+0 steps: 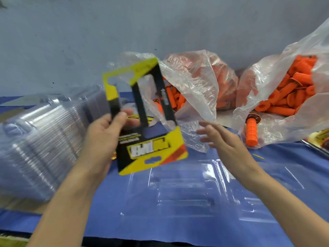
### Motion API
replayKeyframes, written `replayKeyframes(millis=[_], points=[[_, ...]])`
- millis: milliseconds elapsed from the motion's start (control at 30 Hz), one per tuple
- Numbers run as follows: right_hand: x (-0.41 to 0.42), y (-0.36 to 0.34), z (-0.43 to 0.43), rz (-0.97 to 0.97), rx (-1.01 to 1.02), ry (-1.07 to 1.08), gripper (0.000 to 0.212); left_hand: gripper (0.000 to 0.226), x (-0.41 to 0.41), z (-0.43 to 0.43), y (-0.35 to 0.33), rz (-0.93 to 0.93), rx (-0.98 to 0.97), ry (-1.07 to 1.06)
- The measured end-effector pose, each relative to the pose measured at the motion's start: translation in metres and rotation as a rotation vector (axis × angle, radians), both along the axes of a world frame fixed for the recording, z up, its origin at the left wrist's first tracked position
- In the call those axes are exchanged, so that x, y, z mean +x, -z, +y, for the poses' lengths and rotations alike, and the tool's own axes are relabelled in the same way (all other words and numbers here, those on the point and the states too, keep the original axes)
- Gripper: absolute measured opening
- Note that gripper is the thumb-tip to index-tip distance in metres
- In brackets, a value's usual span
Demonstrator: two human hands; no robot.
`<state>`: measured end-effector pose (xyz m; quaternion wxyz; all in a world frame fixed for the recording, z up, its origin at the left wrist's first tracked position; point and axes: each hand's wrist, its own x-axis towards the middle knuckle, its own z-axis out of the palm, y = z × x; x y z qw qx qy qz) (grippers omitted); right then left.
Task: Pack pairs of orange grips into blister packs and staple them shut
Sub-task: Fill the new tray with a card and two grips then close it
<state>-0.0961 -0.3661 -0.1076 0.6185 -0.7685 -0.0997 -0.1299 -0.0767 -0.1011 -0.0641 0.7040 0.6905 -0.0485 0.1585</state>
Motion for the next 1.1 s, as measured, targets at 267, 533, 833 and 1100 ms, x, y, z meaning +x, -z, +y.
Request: replayKeyframes(millis=[267,533,833,1100], points=[[-0.008,-0.01,0.01,0.086,0.282,-0.075,0.046,0.021,-0.005,-0.039,0.023,0.199,0.135,0.322],[-0.006,-0.007,0.009,0.007,0.412,0.032,0.042,0.035,-0.009,-0.036,0.033,0.379,0.137,0.558],[0.001,-0.005,-0.013,0.216,0.646,0.025,0.031,0.016,-0.014,-0.015,0.031,-0.529,0.925,-0.039],[-0.001,0.006,-0.028,0.3,0.505,0.086,0.02,0.035,-0.032,0.021,0.067,-0.748,1.359,0.017]])
